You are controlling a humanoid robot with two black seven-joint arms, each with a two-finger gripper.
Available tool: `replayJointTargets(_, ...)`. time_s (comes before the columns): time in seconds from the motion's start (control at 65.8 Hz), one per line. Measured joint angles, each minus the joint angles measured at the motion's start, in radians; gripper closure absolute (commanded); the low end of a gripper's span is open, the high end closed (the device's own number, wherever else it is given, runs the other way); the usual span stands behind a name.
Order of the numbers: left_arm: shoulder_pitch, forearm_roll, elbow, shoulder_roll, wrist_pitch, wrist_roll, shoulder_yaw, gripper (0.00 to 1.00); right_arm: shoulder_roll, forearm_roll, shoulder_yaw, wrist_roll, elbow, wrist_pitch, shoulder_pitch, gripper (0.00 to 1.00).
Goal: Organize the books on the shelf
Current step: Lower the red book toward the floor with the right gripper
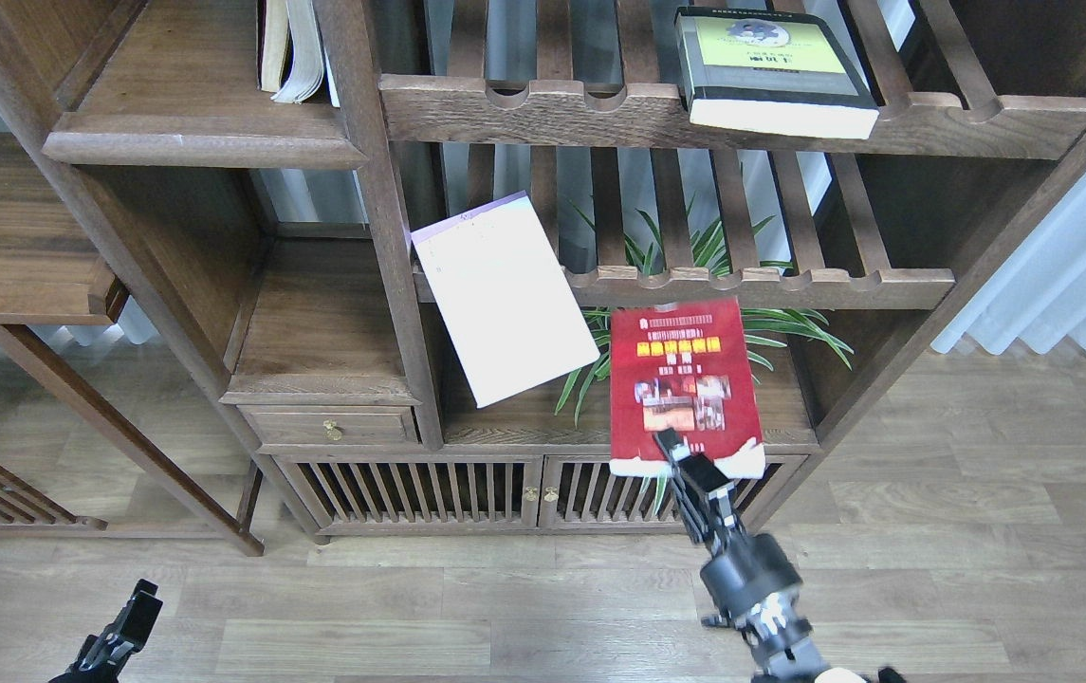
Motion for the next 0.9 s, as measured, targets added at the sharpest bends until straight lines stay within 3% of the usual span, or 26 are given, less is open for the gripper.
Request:
replayJointTargets(0.577, 0.004, 0.0, -0.001, 0.003, 0.0, 0.0, 0.002, 0.0, 0.0, -0.017, -0.016, -0.024, -0.011, -0.001, -0.083, 0.95)
replayJointTargets(0.896, -0.006, -0.003, -0.026, 0.0, 0.0, 0.006, 0.002, 0.0, 0.0, -0.02, -0.14, -0.059, -0.036, -0.001, -0.084, 0.95)
